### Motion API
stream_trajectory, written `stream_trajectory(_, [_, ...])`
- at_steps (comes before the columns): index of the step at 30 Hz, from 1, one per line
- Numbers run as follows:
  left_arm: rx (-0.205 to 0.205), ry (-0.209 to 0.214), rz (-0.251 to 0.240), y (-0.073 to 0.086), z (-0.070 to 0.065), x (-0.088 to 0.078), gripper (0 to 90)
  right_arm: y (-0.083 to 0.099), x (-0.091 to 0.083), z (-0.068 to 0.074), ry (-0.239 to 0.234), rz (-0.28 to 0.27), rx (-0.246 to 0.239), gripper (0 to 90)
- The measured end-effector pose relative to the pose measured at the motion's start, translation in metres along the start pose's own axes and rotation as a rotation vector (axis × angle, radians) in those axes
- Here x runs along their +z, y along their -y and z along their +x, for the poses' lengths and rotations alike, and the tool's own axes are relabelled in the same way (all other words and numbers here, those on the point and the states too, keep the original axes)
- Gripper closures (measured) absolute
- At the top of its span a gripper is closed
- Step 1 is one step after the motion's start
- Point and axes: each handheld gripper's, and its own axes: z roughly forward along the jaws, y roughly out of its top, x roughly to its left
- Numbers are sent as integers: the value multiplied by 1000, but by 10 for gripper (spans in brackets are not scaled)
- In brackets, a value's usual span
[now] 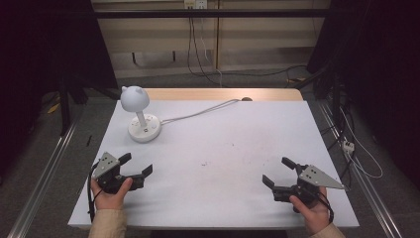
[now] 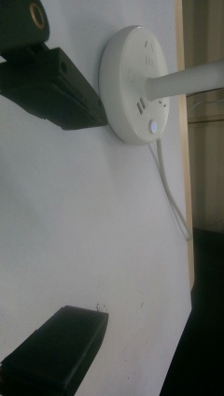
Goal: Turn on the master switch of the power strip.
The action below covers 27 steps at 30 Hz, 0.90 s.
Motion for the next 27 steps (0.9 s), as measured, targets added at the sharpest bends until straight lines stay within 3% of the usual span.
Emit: stream_trajectory(27, [6,-18,7,7,6,-14,61,0,-1,0,0,1,0,51])
